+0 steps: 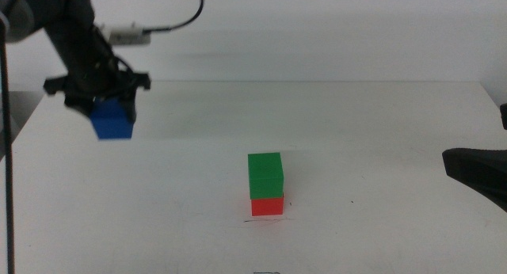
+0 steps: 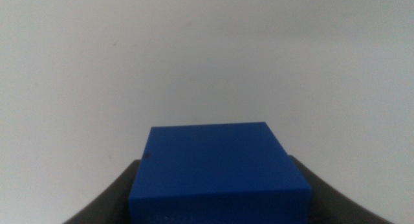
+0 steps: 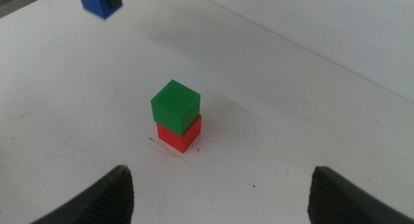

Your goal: Stack red cubes first, then green, then blue cubes in a specific spot.

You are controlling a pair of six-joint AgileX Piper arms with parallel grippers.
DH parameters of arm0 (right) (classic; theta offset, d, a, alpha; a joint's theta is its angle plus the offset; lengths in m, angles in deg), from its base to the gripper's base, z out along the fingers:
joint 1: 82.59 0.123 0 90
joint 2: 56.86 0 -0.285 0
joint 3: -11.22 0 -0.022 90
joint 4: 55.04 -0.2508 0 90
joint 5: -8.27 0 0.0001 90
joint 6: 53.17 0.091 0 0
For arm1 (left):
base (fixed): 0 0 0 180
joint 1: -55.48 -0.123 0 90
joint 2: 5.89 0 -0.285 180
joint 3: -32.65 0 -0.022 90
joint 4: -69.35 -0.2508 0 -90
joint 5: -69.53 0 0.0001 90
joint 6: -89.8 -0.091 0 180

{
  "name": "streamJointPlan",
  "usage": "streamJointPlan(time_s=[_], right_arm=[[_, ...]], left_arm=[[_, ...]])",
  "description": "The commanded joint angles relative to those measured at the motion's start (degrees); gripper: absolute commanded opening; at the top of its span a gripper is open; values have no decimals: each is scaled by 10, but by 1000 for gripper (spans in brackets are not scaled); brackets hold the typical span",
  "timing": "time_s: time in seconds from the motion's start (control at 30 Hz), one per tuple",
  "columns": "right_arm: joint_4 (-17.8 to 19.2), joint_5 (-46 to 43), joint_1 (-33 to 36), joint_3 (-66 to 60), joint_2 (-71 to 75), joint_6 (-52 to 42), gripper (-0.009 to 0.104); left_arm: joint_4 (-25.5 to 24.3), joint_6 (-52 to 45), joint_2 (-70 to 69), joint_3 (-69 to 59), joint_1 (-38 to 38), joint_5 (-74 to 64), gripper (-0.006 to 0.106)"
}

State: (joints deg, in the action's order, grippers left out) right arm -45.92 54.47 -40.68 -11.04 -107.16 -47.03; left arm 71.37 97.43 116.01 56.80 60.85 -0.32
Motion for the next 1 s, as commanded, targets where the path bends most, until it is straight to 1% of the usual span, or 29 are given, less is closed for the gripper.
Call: streamJointPlan(time_s=[0.0,0.1,0.2,0.33,0.5,0.63,0.87,0.97], right_arm=[[9,-38,-4,14,1,-5,93],[9,-38,-4,14,1,-5,93],[9,-38,-4,14,1,-5,93],[9,-38,-4,14,1,-5,93],[9,-38,-4,14,1,-5,93],[9,-38,-4,14,1,-5,93],[9,-38,-4,14,1,-5,93],[9,-39,-4,14,1,-5,93]], left_arm=[[-11,42,-76,15,38,-56,-2],[-9,92,-126,-2,98,-55,-2],[-8,150,-148,-5,158,-55,-2],[-23,239,-144,-5,236,-55,-2],[-48,305,-123,-5,312,-53,-2],[-63,332,-107,-5,341,-38,-2],[-59,346,-79,-2,353,-12,-2],[-55,341,-64,19,353,-12,-2]])
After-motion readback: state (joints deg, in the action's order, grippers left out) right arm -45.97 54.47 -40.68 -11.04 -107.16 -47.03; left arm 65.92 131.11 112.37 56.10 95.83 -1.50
